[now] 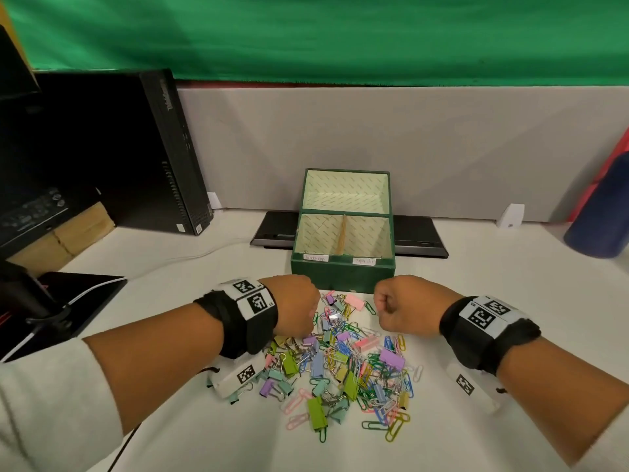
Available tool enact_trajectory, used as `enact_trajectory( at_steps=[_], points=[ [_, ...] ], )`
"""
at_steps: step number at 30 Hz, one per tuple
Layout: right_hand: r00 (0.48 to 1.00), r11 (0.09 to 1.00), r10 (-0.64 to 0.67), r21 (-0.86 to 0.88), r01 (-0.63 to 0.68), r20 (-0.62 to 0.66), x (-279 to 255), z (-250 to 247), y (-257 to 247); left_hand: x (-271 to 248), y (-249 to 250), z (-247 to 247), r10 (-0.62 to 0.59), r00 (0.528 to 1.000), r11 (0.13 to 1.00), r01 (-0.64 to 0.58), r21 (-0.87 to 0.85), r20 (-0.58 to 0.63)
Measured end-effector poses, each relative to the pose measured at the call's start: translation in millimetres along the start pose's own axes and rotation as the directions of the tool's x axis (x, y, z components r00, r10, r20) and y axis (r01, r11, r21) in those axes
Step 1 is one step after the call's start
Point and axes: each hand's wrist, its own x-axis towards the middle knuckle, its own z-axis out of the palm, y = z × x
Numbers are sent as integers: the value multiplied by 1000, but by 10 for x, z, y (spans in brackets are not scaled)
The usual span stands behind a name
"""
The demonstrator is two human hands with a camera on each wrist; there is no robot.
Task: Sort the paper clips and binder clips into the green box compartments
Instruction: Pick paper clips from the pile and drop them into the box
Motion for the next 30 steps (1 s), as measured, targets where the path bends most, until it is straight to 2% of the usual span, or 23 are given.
enact_trajectory(
  at_steps=[2, 5, 7, 10, 13, 15, 17, 20, 23, 26, 28, 30],
  points=[
    [998, 999, -12, 33, 14, -59, -18, -28, -15, -29, -34, -11, -21, 1000, 989, 23, -146, 10],
    [992, 998, -32, 48, 38, -124, -34, -51, -24, -42, -158, -84, -60, 997, 922, 38, -385, -45],
    [989, 998, -46, 41, 52, -139, -38, -51, -23, -29, -219, -132, -82, 996, 880, 53, -471, -40],
    [985, 997, -56, 38, 63, -161, -39, -47, -10, 42, -250, -143, -144, 989, 851, 112, -514, -23],
    [979, 997, -64, 35, 72, -191, -40, -49, 4, 83, -181, -89, -170, 985, 904, 161, -396, 12],
    [968, 996, -72, 30, 81, -241, -43, -58, 13, 89, -100, -42, -137, 991, 966, 132, -220, -8],
    [947, 994, -82, 39, 99, -310, -54, -73, 22, 70, -15, -32, -94, 995, 993, 92, -70, -29],
    [918, 991, -118, 21, 135, -378, -97, -151, 15, 82, 43, -46, -40, 998, 999, 40, 13, -39],
    [881, 980, -201, -90, 180, -428, -60, -384, -30, 99, 29, -45, -41, 999, 999, 41, -7, 4],
    [847, 974, -223, -89, 206, -482, 129, -624, -125, 85, -22, -43, -46, 999, 992, 49, -116, 28],
    [863, 978, -208, -102, 181, -460, 316, -685, -177, 70, -83, -73, -34, 999, 979, 32, -203, -4],
    [904, 979, -190, -145, 145, -383, 459, -693, -220, 56, -147, -112, -31, 999, 971, 23, -240, -29]
  ],
)
